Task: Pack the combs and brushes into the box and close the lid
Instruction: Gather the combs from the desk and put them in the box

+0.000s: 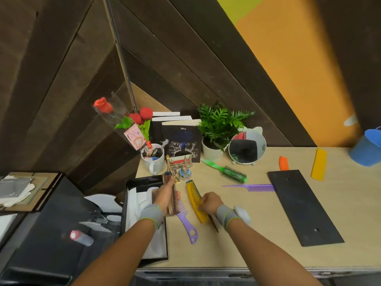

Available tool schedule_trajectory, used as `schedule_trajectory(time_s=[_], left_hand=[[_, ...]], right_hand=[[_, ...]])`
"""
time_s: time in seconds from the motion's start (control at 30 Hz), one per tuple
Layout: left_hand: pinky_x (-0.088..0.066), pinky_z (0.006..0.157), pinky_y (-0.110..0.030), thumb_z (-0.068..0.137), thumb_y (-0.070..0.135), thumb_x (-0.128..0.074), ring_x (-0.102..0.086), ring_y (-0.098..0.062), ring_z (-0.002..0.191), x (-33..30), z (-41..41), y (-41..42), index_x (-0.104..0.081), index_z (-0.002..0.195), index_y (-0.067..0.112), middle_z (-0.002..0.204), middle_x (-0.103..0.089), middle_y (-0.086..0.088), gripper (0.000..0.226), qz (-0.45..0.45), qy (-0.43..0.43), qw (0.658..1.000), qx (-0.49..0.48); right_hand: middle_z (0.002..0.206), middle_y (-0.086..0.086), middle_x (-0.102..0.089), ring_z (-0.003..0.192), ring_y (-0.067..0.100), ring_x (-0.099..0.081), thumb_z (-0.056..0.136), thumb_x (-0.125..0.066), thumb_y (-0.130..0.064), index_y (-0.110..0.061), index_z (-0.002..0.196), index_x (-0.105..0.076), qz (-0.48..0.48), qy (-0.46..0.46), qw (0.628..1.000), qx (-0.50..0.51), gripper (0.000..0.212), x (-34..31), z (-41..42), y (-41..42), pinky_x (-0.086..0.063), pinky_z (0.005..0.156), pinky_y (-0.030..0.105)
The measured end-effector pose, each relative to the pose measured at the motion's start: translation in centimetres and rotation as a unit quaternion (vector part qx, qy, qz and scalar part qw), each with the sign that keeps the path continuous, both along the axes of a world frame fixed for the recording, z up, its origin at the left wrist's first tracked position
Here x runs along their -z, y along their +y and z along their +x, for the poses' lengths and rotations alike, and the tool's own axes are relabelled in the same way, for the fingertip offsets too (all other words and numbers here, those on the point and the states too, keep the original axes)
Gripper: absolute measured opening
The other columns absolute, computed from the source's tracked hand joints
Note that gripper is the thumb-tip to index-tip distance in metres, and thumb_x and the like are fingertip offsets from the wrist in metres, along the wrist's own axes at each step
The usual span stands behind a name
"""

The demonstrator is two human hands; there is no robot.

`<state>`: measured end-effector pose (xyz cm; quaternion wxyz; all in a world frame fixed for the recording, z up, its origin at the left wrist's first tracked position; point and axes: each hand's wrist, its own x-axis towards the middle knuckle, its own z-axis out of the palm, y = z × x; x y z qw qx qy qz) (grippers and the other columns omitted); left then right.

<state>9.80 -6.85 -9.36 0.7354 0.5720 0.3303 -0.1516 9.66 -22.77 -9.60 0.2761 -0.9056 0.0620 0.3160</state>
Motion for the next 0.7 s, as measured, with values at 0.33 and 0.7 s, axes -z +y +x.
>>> schedule_trajectory(time_s=[0.33, 0.7], left_hand=[[-0.047, 0.099, -0.048, 0.086, 0.016, -0.064, -0.061, -0.03, 0.095, -0.5, -0.7, -2.6, -0.058, 0.117, 0.003, 0.104, -0.063, -0.018, 0.034, 0.029, -0.072, 0.993, 0.086], [-0.047, 0.061, -0.027, 0.094, 0.002, -0.045, -0.053, -0.019, 0.059, -1.1, -1.6, -1.7, -0.049, 0.082, 0.012, 0.069, -0.052, -0.01, 0.016, 0.031, -0.072, 0.997, 0.005]], right_hand=[[0.026, -0.01, -0.051, 0.022, -0.003, -0.046, 0.084, -0.062, 0.001, -0.015, 0.063, -0.049, 0.245, 0.03, 0.962, 0.117, 0.03, -2.2, 0.8, -0.1, -0.034, 0.028, 0.007], [0.114, 0.016, -0.065, 0.107, 0.03, -0.06, 0.083, -0.063, -0.027, -0.006, 0.096, -0.062, 0.039, -0.039, 0.995, 0.089, 0.025, 0.3, -0.3, -1.3, -0.046, 0.084, 0.03]])
